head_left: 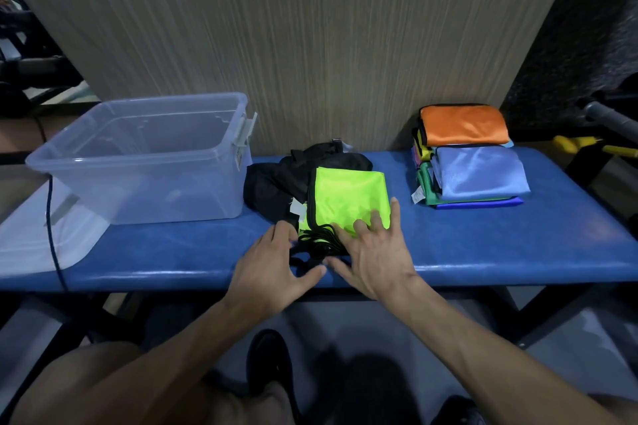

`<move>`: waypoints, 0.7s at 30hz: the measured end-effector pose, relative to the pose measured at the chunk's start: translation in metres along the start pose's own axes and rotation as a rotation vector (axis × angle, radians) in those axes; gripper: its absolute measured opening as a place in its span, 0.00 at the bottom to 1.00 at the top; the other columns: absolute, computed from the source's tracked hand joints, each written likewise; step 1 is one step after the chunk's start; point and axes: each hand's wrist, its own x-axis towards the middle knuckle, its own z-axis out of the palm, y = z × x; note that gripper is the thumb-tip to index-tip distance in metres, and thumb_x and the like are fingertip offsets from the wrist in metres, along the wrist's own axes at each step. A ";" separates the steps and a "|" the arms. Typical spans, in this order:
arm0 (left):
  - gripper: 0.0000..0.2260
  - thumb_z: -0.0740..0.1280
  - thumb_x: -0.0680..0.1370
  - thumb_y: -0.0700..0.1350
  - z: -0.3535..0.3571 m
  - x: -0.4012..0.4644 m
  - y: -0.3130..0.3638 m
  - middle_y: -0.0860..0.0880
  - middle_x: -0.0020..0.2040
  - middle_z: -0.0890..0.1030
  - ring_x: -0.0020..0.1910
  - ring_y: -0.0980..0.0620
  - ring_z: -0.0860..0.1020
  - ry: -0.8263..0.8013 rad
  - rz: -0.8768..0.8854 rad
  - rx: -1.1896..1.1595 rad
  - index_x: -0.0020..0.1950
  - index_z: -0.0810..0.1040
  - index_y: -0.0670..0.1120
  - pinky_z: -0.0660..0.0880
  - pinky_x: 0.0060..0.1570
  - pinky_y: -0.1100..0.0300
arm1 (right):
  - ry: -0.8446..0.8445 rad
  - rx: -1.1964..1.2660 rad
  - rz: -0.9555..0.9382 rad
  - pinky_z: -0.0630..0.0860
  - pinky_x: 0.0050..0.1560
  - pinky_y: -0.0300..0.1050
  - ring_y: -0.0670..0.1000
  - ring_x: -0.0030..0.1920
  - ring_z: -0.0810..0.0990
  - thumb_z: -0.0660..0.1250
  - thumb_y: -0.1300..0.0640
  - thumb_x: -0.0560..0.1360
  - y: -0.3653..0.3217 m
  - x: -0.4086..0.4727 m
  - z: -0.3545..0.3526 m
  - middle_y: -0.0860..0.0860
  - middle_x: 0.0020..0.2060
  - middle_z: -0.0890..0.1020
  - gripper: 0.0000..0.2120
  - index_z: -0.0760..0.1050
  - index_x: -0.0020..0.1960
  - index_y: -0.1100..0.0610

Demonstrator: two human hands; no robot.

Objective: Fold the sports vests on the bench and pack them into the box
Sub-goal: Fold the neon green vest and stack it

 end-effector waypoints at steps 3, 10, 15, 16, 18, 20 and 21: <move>0.22 0.73 0.72 0.63 0.006 0.000 0.000 0.57 0.51 0.74 0.53 0.54 0.76 -0.025 -0.051 -0.090 0.56 0.67 0.54 0.75 0.53 0.52 | 0.009 -0.001 0.006 0.40 0.72 0.76 0.67 0.75 0.63 0.39 0.28 0.78 0.000 0.000 0.000 0.54 0.66 0.76 0.37 0.52 0.82 0.45; 0.10 0.69 0.75 0.55 0.017 -0.004 0.000 0.57 0.40 0.71 0.40 0.55 0.73 -0.019 0.038 -0.123 0.47 0.69 0.55 0.70 0.44 0.56 | -0.003 -0.007 0.008 0.40 0.72 0.76 0.66 0.74 0.64 0.39 0.28 0.78 -0.001 0.000 -0.001 0.54 0.65 0.76 0.37 0.51 0.82 0.45; 0.10 0.68 0.76 0.52 0.016 -0.004 0.003 0.58 0.43 0.73 0.38 0.55 0.71 0.036 0.080 -0.138 0.47 0.66 0.58 0.70 0.42 0.57 | -0.008 0.002 0.012 0.39 0.72 0.76 0.66 0.75 0.63 0.40 0.28 0.79 -0.001 -0.001 -0.004 0.55 0.66 0.76 0.37 0.52 0.82 0.45; 0.09 0.69 0.76 0.53 0.016 -0.005 0.004 0.58 0.43 0.74 0.39 0.56 0.72 0.037 0.075 -0.149 0.47 0.68 0.57 0.71 0.42 0.58 | -0.011 -0.001 0.010 0.39 0.72 0.76 0.66 0.75 0.63 0.41 0.29 0.79 -0.002 -0.001 -0.004 0.55 0.66 0.75 0.37 0.51 0.82 0.46; 0.10 0.69 0.76 0.56 0.018 -0.005 0.007 0.58 0.43 0.75 0.41 0.58 0.74 0.045 0.065 -0.177 0.48 0.71 0.54 0.72 0.43 0.59 | -0.018 -0.011 0.007 0.40 0.72 0.76 0.66 0.75 0.62 0.42 0.30 0.80 -0.002 -0.002 -0.005 0.56 0.67 0.74 0.35 0.50 0.82 0.46; 0.10 0.70 0.77 0.55 0.022 -0.003 0.009 0.57 0.44 0.75 0.41 0.57 0.74 0.060 0.068 -0.189 0.48 0.72 0.54 0.71 0.42 0.59 | -0.023 -0.014 0.010 0.40 0.72 0.76 0.67 0.75 0.62 0.42 0.31 0.80 -0.002 -0.002 -0.006 0.56 0.67 0.74 0.35 0.49 0.82 0.46; 0.09 0.70 0.77 0.54 0.023 -0.002 0.011 0.57 0.44 0.74 0.40 0.57 0.73 0.067 0.072 -0.190 0.49 0.72 0.53 0.69 0.42 0.58 | -0.025 -0.016 0.012 0.40 0.72 0.76 0.67 0.75 0.62 0.42 0.30 0.80 -0.003 -0.002 -0.006 0.56 0.67 0.74 0.35 0.49 0.82 0.46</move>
